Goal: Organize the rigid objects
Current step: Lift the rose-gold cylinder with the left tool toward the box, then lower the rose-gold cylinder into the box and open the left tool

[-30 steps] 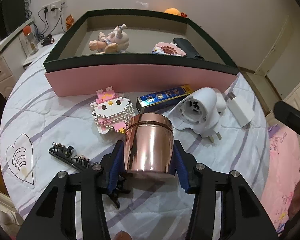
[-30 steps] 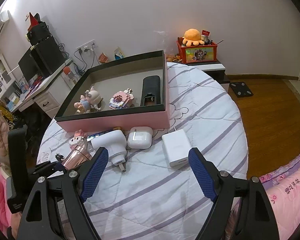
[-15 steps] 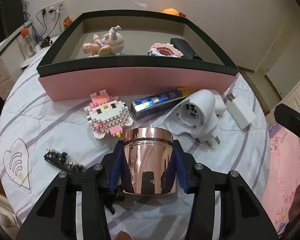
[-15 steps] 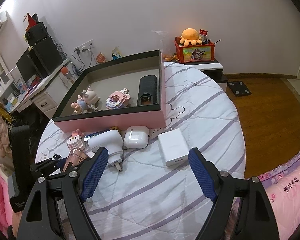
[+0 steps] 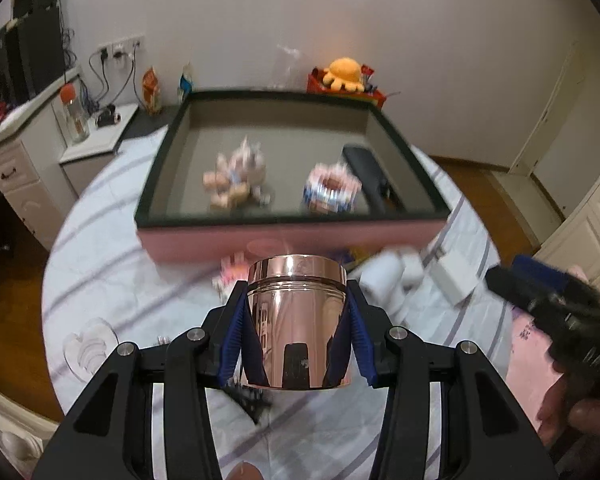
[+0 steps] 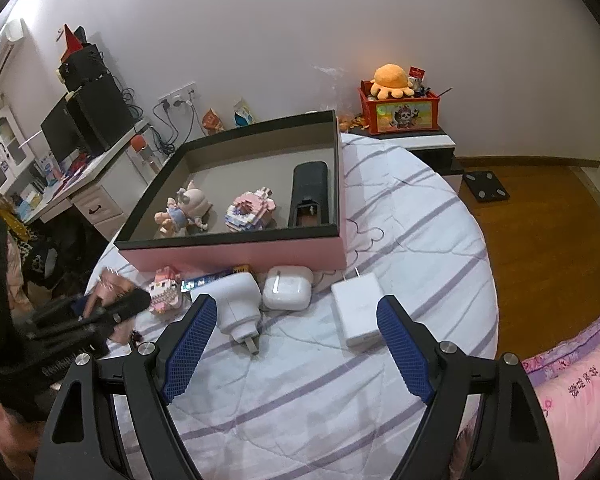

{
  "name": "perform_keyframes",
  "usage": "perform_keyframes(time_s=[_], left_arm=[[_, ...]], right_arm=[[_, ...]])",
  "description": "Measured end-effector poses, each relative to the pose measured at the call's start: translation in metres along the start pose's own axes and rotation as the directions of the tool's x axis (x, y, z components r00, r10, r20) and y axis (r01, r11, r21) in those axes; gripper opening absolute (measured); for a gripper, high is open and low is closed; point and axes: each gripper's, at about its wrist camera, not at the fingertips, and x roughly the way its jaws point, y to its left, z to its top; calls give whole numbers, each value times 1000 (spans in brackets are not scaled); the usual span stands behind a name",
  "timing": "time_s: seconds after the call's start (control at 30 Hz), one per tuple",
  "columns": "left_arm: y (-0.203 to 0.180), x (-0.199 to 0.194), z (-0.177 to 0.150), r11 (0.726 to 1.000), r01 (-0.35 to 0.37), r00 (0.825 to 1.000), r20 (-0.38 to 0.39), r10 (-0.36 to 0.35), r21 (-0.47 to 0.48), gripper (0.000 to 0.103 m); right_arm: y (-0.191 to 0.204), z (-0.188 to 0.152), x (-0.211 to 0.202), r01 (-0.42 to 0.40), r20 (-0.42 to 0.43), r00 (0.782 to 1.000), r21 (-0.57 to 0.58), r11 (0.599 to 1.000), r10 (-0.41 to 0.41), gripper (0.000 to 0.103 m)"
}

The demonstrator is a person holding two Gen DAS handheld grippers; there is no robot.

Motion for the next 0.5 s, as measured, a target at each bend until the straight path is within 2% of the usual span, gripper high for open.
perform_keyframes(time_s=[0.23, 0.33, 0.5], left_arm=[[-5, 15, 55, 1000, -18, 998, 57, 17, 18, 47], [-6, 35, 77, 1000, -14, 998, 56, 14, 12, 47], [-7, 70, 96, 1000, -11, 999, 30, 11, 5, 47]], right_arm=[[-1, 23, 10, -5, 22, 1000, -11, 1000, 6, 84], [-4, 40, 20, -1, 31, 1000, -18, 1000, 2, 84], [-9, 66, 46, 11, 23, 1000, -23, 1000, -10, 84]])
